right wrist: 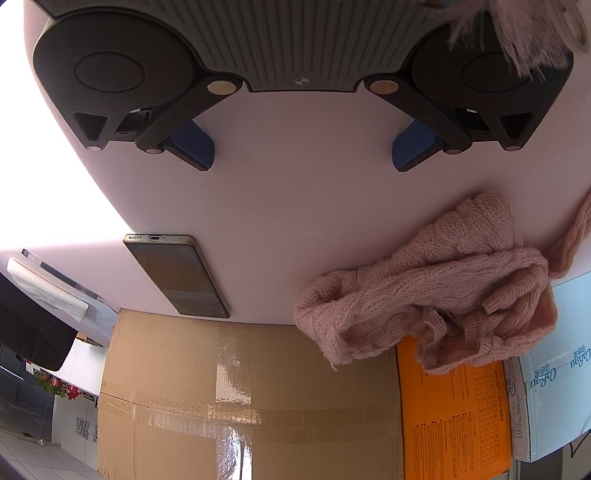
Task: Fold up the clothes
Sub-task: 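Move both grippers toward the crumpled pink cardigan, then grasp the cardigan with the left gripper while the right gripper grasps another part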
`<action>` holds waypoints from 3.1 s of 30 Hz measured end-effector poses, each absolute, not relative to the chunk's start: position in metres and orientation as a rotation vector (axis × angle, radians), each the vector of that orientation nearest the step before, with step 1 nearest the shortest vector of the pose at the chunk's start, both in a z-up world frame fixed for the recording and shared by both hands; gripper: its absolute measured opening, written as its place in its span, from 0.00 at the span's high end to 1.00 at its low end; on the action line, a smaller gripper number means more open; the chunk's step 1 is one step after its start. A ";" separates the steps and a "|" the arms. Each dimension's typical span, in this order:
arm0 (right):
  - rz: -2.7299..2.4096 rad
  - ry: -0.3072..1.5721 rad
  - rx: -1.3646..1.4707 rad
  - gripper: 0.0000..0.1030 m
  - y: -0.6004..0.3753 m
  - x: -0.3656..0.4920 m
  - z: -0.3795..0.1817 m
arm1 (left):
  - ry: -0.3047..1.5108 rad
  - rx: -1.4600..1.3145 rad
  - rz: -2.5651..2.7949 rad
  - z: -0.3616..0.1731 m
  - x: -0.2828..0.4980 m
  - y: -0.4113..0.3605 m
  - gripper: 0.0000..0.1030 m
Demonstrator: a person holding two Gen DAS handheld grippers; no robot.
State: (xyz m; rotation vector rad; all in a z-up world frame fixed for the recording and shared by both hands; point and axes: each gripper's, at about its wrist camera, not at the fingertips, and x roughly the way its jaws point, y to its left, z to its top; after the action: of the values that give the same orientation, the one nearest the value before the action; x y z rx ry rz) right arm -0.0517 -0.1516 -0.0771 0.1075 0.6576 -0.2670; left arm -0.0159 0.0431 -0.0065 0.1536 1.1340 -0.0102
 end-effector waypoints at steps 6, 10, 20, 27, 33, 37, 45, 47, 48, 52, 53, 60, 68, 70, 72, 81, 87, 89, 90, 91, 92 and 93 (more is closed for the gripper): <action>-0.272 0.660 0.096 0.00 -0.149 -0.051 -0.077 | 1.108 0.147 -0.029 -0.006 -0.034 0.051 0.16; -0.273 0.658 0.104 0.00 -0.150 -0.051 -0.077 | 1.118 0.100 0.021 -0.006 -0.038 0.070 0.16; -0.117 0.648 0.044 0.00 -0.149 -0.030 -0.022 | 1.069 0.097 0.075 0.013 -0.025 0.084 0.16; 0.072 0.463 0.096 0.00 -0.180 0.016 0.107 | 0.916 0.158 0.058 0.064 0.013 0.074 0.16; 0.140 0.363 0.133 0.00 -0.214 0.034 0.166 | 0.727 0.142 -0.056 0.082 0.029 0.071 0.10; 0.168 0.436 0.116 0.00 -0.203 0.020 0.121 | 0.659 0.314 -0.111 0.065 0.047 0.040 0.10; 0.222 0.499 0.070 0.00 -0.164 -0.002 0.035 | 0.518 0.528 -0.208 0.041 0.090 -0.027 0.10; 0.213 0.503 0.047 0.00 -0.159 -0.007 0.024 | 0.517 0.536 -0.224 0.035 0.101 -0.037 0.10; 0.208 0.507 0.040 0.00 -0.157 -0.010 0.019 | 0.515 0.555 -0.228 0.031 0.108 -0.042 0.10; 0.231 0.532 0.039 0.00 -0.161 -0.016 0.004 | 0.492 0.610 -0.215 0.021 0.119 -0.056 0.25; 0.225 0.543 0.036 0.00 -0.163 -0.016 0.000 | 0.489 0.579 -0.244 0.021 0.120 -0.053 0.46; 0.144 0.565 0.127 0.00 -0.191 -0.008 -0.010 | 0.405 0.346 -0.301 0.044 0.099 -0.029 0.90; 0.097 0.553 0.230 0.00 -0.215 0.029 -0.003 | 0.419 0.363 -0.324 0.053 0.067 0.000 0.87; 0.059 0.579 0.222 0.00 -0.216 0.050 -0.003 | 0.460 0.388 -0.311 0.042 0.072 -0.003 0.87; 0.020 0.584 0.226 0.00 -0.219 0.069 -0.005 | 0.496 0.386 -0.301 0.034 0.076 -0.007 0.79; 0.129 0.665 0.671 0.92 -0.261 0.102 -0.029 | 0.475 0.447 -0.230 0.033 0.095 -0.031 0.09; 0.642 0.421 1.217 0.90 -0.298 0.054 -0.011 | 0.487 0.405 -0.244 0.035 0.108 -0.034 0.17; 0.813 0.414 1.229 0.82 -0.297 0.034 0.002 | 0.494 0.395 -0.258 0.036 0.109 -0.032 0.36; 0.866 0.440 1.198 0.74 -0.295 0.023 0.009 | 0.495 0.394 -0.258 0.036 0.109 -0.032 0.41; 0.926 0.477 1.168 0.56 -0.293 0.013 0.014 | 0.494 0.392 -0.254 0.038 0.108 -0.031 0.52; 0.981 0.515 1.132 0.42 -0.292 0.001 0.018 | 0.494 0.383 -0.254 0.040 0.105 -0.030 0.64; 1.005 0.550 1.087 0.16 -0.290 -0.011 0.022 | 0.493 0.368 -0.253 0.044 0.102 -0.029 0.69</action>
State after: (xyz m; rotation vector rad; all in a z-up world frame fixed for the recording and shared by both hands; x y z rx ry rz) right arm -0.0112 -0.2900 0.0218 1.0866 0.5504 1.0048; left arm 0.1016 -0.0285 0.0439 0.3683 0.4935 -0.2528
